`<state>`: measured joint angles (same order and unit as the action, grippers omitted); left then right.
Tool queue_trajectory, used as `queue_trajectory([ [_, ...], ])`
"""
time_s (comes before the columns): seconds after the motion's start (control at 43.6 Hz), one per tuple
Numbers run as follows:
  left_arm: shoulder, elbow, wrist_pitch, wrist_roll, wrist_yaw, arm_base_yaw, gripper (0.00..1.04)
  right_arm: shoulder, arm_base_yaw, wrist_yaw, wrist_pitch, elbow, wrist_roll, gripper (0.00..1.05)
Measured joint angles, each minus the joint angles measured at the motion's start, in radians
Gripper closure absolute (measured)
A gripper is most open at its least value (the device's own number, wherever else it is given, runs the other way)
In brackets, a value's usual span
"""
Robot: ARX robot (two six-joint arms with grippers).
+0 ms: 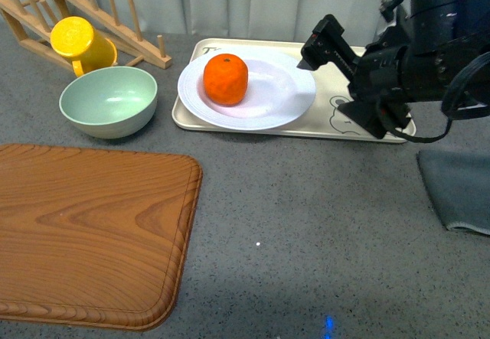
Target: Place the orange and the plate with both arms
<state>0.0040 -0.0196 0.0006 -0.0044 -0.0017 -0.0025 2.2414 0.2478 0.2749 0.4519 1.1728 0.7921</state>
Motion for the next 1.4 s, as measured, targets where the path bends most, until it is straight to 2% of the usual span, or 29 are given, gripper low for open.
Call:
queue_trajectory([
  [0.023, 0.000, 0.000, 0.000, 0.000, 0.000, 0.000, 0.07, -0.045, 0.000, -0.061, 0.011, -0.048, -0.075, 0.09],
  [0.138, 0.000, 0.000, 0.000, 0.000, 0.000, 0.000, 0.07, -0.201, -0.001, -0.243, 0.100, -0.238, -0.318, 0.09],
  [0.252, 0.000, 0.000, 0.000, 0.000, 0.000, 0.000, 0.07, -0.337, -0.009, -0.323, 0.171, -0.406, -0.469, 0.09],
  [0.436, 0.000, 0.000, 0.000, 0.000, 0.000, 0.000, 0.07, -0.591, -0.048, -0.415, 0.228, -0.675, -0.631, 0.09],
  [0.711, 0.000, 0.000, 0.000, 0.000, 0.000, 0.000, 0.07, -1.062, -0.119, -0.403, 0.075, -0.987, -0.708, 0.09],
  [0.895, 0.000, 0.000, 0.000, 0.000, 0.000, 0.000, 0.07, -1.247, -0.143, -0.393, 0.018, -1.052, -0.738, 0.09],
  [0.918, 0.000, 0.000, 0.000, 0.000, 0.000, 0.000, 0.07, -1.226, -0.145, -0.385, 0.069, -1.064, -0.745, 0.11],
  [0.941, 0.000, 0.000, 0.000, 0.000, 0.000, 0.000, 0.07, -1.181, -0.149, -0.375, 0.211, -1.098, -0.754, 0.16],
  [1.009, 0.000, 0.000, 0.000, 0.000, 0.001, 0.000, 0.07, -1.106, -0.157, -0.363, 0.465, -1.162, -0.769, 0.27],
  [1.078, -0.001, 0.000, 0.000, 0.000, -0.001, 0.000, 0.07, -1.132, -0.200, -0.298, 0.600, -1.170, -0.779, 0.39],
  [1.17, -0.001, 0.000, -0.001, 0.000, -0.002, 0.000, 0.07, -1.241, -0.235, -0.282, 0.558, -1.171, -0.785, 0.54],
  [1.399, -0.003, 0.000, -0.001, 0.000, -0.001, 0.000, 0.07, -1.548, -0.245, -0.277, 0.243, -1.168, -0.788, 1.02],
])
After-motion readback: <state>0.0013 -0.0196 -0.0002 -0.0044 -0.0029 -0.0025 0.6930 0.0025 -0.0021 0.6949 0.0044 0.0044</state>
